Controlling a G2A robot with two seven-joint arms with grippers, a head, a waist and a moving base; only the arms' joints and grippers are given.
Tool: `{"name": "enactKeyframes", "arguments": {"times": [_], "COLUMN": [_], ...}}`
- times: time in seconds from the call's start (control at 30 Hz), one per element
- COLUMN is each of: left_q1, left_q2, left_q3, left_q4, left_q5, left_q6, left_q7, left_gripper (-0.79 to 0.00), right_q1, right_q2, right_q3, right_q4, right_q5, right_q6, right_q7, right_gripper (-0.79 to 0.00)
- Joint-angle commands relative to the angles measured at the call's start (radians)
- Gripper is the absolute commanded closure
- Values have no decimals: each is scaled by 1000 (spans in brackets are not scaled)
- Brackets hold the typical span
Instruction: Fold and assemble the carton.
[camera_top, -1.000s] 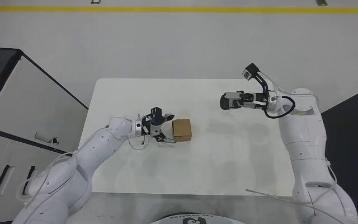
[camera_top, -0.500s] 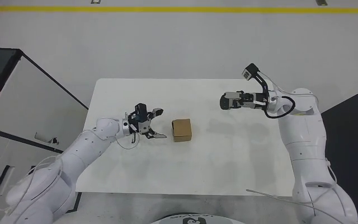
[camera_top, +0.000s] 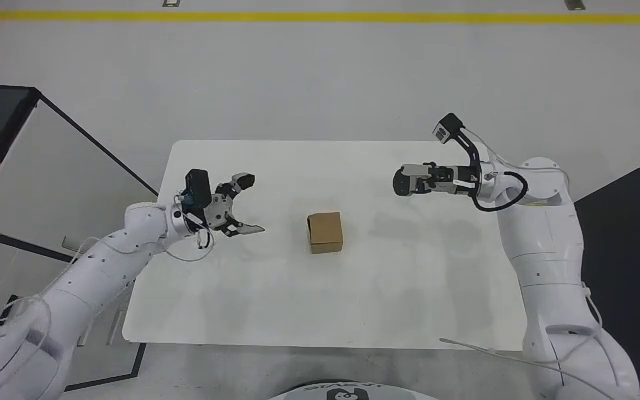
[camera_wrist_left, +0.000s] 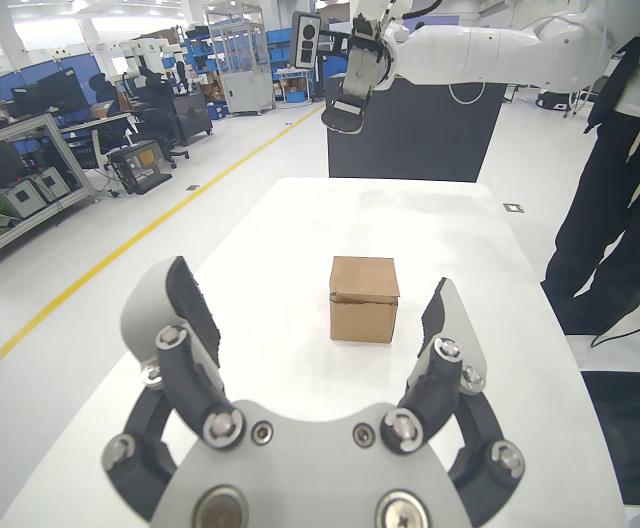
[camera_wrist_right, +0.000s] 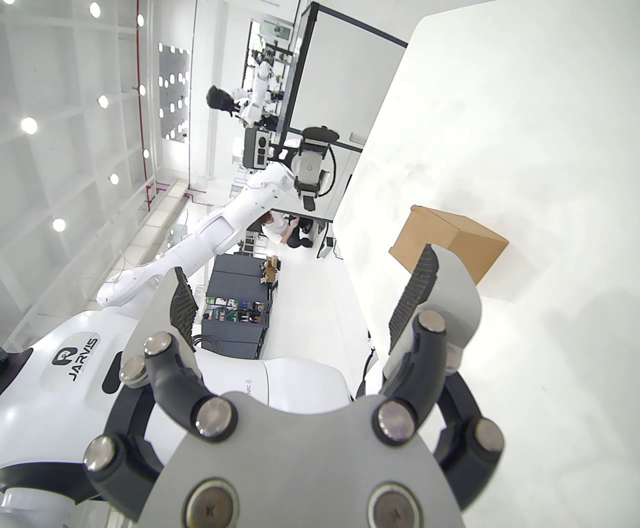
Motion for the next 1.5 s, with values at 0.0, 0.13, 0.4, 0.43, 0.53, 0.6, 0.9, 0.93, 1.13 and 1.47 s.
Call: {"name": "enactKeyframes", "arguments": {"times": [0.0, 0.13, 0.4, 0.43, 0.53, 0.6, 0.9, 0.93, 1.13, 1.47], "left_q1": [19, 65, 158, 170, 200, 199, 200, 200, 200, 200], "left_q2": [39, 109, 226, 238, 267, 267, 267, 267, 267, 267], "left_q3": [-26, -83, -189, -200, -227, -227, -227, -227, -227, -227], "left_q4": [-42, -127, -242, -254, -279, -279, -279, -279, -279, -279], "left_q5": [-11, -38, -68, -73, -78, -78, -78, -78, -78, -78], "left_q6": [-5, -5, 10, 13, 25, 24, 25, 25, 25, 25], "left_q7": [-5, -5, 10, 13, 25, 24, 25, 25, 25, 25], "left_gripper": [-785, -785, -785, -785, -785, -784, -785, -785, -785, -785], "right_q1": [0, 0, 0, 0, 0, 0, 0, 0, 0, 0], "right_q2": [0, 0, 0, 0, 0, 0, 0, 0, 0, 0], "right_q3": [0, 0, 0, 0, 0, 0, 0, 0, 0, 0], "right_q4": [0, 0, 0, 0, 0, 0, 0, 0, 0, 0], "right_q5": [0, 0, 0, 0, 0, 0, 0, 0, 0, 0], "right_q6": [0, 0, 0, 0, 0, 0, 0, 0, 0, 0], "right_q7": [0, 0, 0, 0, 0, 0, 0, 0, 0, 0], "right_gripper": [-785, -785, -785, -785, -785, -784, -785, -784, -784, -784]}}
